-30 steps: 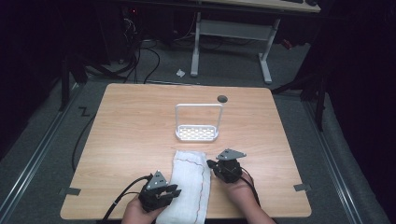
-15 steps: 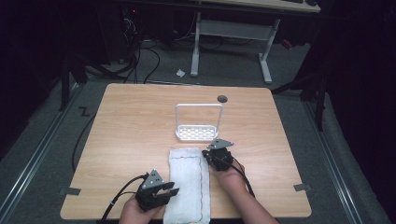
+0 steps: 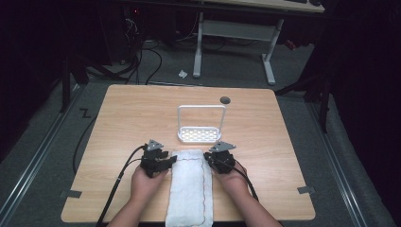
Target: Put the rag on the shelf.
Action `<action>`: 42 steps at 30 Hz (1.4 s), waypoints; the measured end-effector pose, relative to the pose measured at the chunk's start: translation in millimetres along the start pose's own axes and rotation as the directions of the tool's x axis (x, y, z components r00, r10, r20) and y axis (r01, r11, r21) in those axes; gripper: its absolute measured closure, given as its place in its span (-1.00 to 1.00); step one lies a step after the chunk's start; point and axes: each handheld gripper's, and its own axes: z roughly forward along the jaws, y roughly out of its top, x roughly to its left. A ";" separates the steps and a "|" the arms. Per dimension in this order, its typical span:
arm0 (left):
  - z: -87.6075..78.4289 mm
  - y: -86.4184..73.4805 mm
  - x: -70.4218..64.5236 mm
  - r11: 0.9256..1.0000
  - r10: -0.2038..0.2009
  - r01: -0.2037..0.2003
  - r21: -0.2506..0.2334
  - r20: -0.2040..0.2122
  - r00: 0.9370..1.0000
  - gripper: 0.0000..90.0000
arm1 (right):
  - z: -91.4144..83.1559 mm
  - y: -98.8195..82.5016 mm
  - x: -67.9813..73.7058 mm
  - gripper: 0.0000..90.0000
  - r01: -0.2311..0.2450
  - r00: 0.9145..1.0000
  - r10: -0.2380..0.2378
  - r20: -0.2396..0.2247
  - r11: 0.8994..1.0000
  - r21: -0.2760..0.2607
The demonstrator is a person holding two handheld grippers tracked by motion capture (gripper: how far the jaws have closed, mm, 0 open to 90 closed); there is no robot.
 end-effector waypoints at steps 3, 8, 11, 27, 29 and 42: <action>4.0 3.0 -3.4 1.000 0.004 -0.004 0.019 0.012 1.000 0.57 | 0.1 -0.2 -1.1 0.85 -0.019 1.000 0.019 -0.010 1.000 -0.002; 5.3 2.4 -5.9 0.999 0.022 -0.023 0.025 0.017 1.000 0.82 | 1.7 1.0 -5.4 0.71 -0.084 0.996 0.083 -0.038 0.996 -0.031; 5.6 1.1 -4.4 1.000 0.020 -0.021 0.016 0.027 0.999 0.83 | 3.1 1.8 -7.1 0.60 -0.125 0.990 0.123 -0.062 0.992 -0.030; 4.3 -3.1 0.2 1.000 -0.020 0.020 -0.004 0.063 0.998 0.83 | 6.0 2.2 3.8 0.48 -0.109 0.991 0.108 -0.073 0.994 -0.013; 4.2 -3.3 0.0 1.000 -0.019 0.019 -0.004 0.065 0.998 0.83 | 6.2 2.4 4.2 0.60 -0.112 0.990 0.111 -0.084 0.994 -0.010; 1.5 -5.1 -2.3 1.000 0.003 -0.002 -0.016 0.065 0.998 0.87 | 5.5 1.8 1.7 0.85 -0.137 0.981 0.132 -0.140 0.990 -0.025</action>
